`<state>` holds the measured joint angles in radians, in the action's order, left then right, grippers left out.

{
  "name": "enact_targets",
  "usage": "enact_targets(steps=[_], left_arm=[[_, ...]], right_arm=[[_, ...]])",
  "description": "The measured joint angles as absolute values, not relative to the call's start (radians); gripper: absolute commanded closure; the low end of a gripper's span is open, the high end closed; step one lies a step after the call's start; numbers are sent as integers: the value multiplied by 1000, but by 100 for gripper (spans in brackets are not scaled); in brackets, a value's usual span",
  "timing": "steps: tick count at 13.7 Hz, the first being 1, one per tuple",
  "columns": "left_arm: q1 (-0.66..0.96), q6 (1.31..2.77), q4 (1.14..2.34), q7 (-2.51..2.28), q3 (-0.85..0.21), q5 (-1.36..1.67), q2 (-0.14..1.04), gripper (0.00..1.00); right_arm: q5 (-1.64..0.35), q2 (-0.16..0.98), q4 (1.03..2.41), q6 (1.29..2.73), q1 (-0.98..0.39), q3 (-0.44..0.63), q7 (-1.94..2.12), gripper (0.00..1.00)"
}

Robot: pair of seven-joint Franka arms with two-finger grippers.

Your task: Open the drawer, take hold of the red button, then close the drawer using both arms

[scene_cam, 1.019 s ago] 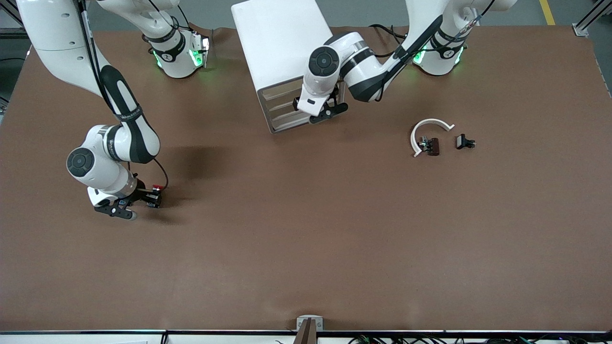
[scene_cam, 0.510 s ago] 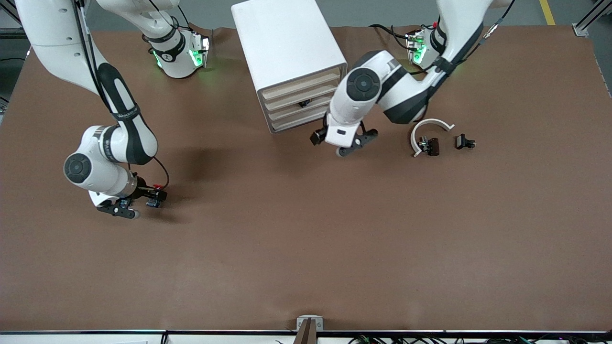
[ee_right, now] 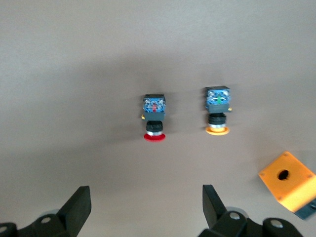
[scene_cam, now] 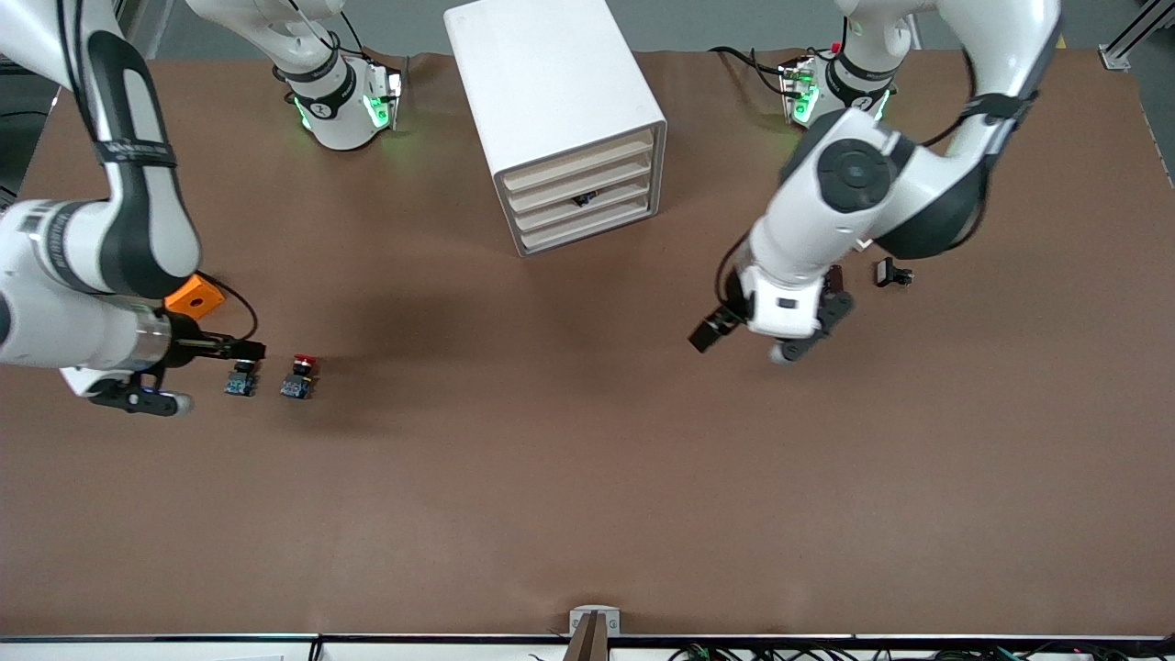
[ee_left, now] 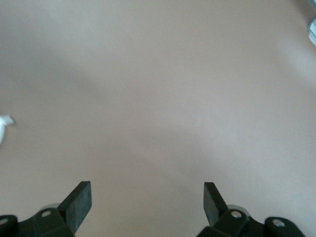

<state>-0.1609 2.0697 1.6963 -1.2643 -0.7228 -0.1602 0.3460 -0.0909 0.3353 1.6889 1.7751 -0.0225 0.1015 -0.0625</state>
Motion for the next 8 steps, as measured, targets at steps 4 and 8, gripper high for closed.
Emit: enact_targets(steps=[4,8], left_arm=[[-258,1915,1592,-996,-723,-178,339,0],[-317,1841,1555,-777,-722,-178,338,0]], right_arm=[[-84,334,1551,1614,-2,104,-50,0],[-42,326,1445,1486,19,104,-31,0]])
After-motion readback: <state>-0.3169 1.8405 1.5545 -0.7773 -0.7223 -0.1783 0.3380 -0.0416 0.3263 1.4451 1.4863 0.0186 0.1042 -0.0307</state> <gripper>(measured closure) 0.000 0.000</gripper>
